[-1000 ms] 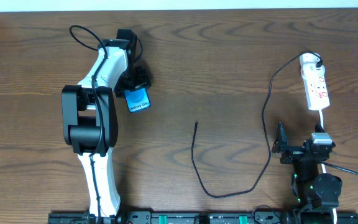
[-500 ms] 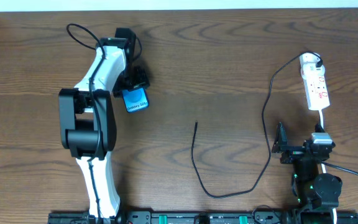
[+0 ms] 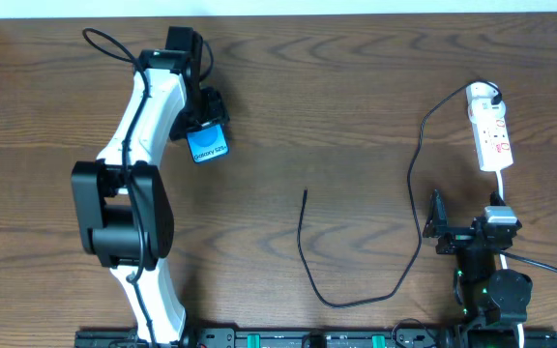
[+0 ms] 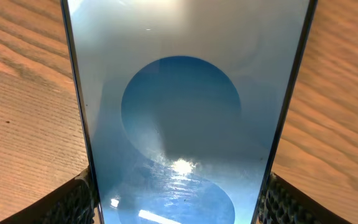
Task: Plug charger to phone and switch on socket
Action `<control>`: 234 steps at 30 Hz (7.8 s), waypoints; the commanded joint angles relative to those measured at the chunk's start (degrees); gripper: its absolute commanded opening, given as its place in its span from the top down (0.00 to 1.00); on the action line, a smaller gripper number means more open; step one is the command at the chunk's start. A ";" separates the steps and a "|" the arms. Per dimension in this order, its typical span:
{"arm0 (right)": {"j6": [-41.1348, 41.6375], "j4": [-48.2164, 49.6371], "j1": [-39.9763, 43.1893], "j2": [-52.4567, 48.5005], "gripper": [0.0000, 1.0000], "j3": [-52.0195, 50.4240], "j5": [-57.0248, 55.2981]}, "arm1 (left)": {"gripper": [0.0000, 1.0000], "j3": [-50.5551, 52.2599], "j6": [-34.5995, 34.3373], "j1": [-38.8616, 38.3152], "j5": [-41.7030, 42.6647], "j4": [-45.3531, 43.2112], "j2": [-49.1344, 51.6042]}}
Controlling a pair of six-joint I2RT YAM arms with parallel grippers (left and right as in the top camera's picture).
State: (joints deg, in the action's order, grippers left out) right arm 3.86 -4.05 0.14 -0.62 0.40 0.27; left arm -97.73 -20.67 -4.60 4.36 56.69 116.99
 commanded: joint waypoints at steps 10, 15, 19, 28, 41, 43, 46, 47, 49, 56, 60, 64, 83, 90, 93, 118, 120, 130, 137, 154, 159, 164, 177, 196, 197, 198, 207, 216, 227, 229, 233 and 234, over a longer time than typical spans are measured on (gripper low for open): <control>-0.48 -0.28 -0.98 0.31 0.01 -0.09 0.28 | 0.93 0.09 -0.63 0.04 17.38 0.26 -12.46; -0.48 -0.28 -0.98 0.31 0.01 -0.09 0.28 | 0.93 0.09 -4.52 0.04 26.56 0.28 -15.54; -0.48 -0.28 -0.98 0.31 0.01 -0.09 0.28 | 0.93 0.09 -8.94 0.04 34.91 0.26 -16.85; -0.48 -0.28 -0.98 0.31 0.01 -0.09 0.28 | 0.93 0.09 -22.71 0.22 54.82 0.24 -17.09; -0.48 -0.28 -0.98 0.31 0.01 -0.09 0.28 | 0.92 0.09 -42.95 0.70 68.41 0.26 -17.09; -0.48 -0.28 -0.98 0.31 0.01 -0.09 0.28 | 0.93 0.09 -44.89 0.70 70.60 0.26 -17.09; -0.50 -0.28 -0.98 0.31 0.01 -0.09 0.28 | 0.93 0.09 -46.97 0.74 73.48 0.26 -17.09; -0.48 -0.28 -0.98 0.31 0.01 -0.09 0.28 | 0.93 0.09 -47.43 0.74 74.16 0.26 -17.09; -0.50 -0.28 -0.98 0.31 0.01 -0.09 0.28 | 0.93 0.09 -47.63 0.74 74.73 0.26 -17.09; -0.48 -0.28 -0.98 0.31 0.01 -0.09 0.28 | 0.93 0.09 -49.59 0.74 74.73 0.26 -17.09; -0.48 -0.28 -0.98 0.31 0.01 -0.09 0.28 | 0.93 0.09 -49.53 0.74 74.71 0.26 -17.09; -0.48 -0.28 -0.98 0.31 0.01 -0.09 0.28 | 0.93 0.09 -49.53 0.74 74.71 0.26 -17.09; -0.48 -0.28 -0.98 0.31 0.01 -0.09 0.28 | 0.93 0.09 -49.75 0.74 74.44 0.24 -17.09; -0.50 -0.28 -0.98 0.31 0.01 -0.09 0.28 | 0.93 0.09 -49.72 0.74 74.07 0.26 -17.09; -0.48 -0.28 -0.98 0.31 0.01 -0.09 0.28 | 0.93 0.09 -49.72 0.74 74.05 0.24 -17.09; -0.48 -0.28 -0.98 0.31 0.01 -0.09 0.28 | 0.93 0.09 -49.77 0.74 72.76 0.24 -17.09; -0.48 -0.28 -0.98 0.31 0.01 -0.09 0.28 | 0.93 0.09 -49.72 0.74 72.76 0.24 -17.09; -0.48 -0.28 -0.98 0.31 0.01 -0.09 0.28 | 0.93 0.09 -49.75 0.72 72.76 0.24 -17.09; -0.48 -0.28 -0.98 0.31 0.01 -0.09 0.28 | 0.93 0.09 -49.75 0.74 72.76 0.24 -17.09; -0.48 -0.28 -0.98 0.31 0.01 -0.09 0.28 | 0.93 0.09 -49.75 0.72 72.74 0.24 -17.09; -0.48 -0.28 -0.98 0.31 0.01 -0.09 0.28 | 0.93 0.09 -49.72 0.72 72.74 0.24 -17.09; -0.48 -0.28 -0.98 0.31 0.01 -0.09 0.28 | 0.93 0.09 -49.72 0.72 72.70 0.24 -17.09; -0.48 -0.28 -0.98 0.31 0.01 -0.09 0.28 | 0.93 0.09 -49.70 0.72 69.64 0.24 -17.09; -0.50 -0.28 -0.98 0.31 0.01 -0.09 0.28 | 0.93 0.11 -47.98 0.61 42.27 2.27 -17.09; -0.50 -0.28 -0.98 0.31 0.01 -0.09 0.28 | 0.93 0.11 -47.98 0.61 40.06 3.28 -17.07; -0.50 -0.28 -0.98 0.31 0.01 -0.09 0.28 | 0.93 0.11 -47.98 0.61 37.88 4.22 -17.07; -0.48 -0.28 -0.98 0.31 0.01 -0.09 0.28 | 0.93 0.13 -48.00 -0.17 30.93 7.78 -17.07; -0.61 -0.22 -0.98 0.31 0.01 -0.09 0.02 | 0.93 0.13 -48.02 -1.40 30.12 7.78 -17.07; 7.26 4.76 -0.94 0.31 0.01 0.11 4.72 | 0.93 0.13 -48.22 -1.38 31.91 7.50 -17.07; 7.28 5.90 -0.94 0.24 0.01 1.07 7.89 | 0.93 0.13 -48.22 -1.38 32.72 7.50 -17.07; 7.26 4.33 -0.92 -1.51 0.01 5.27 10.36 | 0.93 0.13 -48.19 -1.38 32.70 7.52 -17.07; 7.26 4.13 -0.79 -3.02 0.01 7.06 11.45 | 0.92 0.13 -48.17 -1.40 32.70 7.54 -17.07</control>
State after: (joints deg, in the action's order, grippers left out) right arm 9.82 0.38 0.14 -1.41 2.37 7.27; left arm -97.73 -69.01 -6.11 35.68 64.16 101.89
